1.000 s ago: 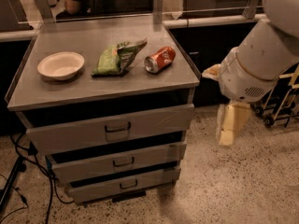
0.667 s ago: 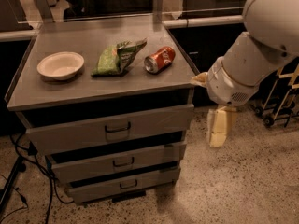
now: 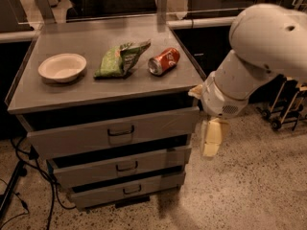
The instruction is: Open top drawer
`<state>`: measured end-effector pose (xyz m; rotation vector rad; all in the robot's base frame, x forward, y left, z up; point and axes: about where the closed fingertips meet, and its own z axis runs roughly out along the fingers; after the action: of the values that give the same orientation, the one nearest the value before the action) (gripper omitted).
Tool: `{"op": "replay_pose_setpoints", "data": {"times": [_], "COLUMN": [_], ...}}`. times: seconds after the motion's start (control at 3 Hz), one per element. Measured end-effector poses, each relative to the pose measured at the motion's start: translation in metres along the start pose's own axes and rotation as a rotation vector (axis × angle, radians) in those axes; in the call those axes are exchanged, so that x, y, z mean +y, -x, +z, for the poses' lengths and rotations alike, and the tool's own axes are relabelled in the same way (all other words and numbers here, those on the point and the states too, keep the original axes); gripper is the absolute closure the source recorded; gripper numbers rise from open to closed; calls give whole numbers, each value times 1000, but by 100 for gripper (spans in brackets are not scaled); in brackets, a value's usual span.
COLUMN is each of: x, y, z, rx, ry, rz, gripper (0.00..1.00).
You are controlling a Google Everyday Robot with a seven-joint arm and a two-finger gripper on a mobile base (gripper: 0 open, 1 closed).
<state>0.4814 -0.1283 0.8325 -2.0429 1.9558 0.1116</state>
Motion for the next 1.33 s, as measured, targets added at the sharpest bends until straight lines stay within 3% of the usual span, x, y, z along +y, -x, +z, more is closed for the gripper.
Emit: {"op": "replay_pose_setpoints", "data": {"times": [1.0,1.33], "x": [-53,-47], "y": [-11,-11], "z": [93,95], "rx": [-3,3], "ry": [8,10], "rz": [104,94], "gripper": [0,0]}}
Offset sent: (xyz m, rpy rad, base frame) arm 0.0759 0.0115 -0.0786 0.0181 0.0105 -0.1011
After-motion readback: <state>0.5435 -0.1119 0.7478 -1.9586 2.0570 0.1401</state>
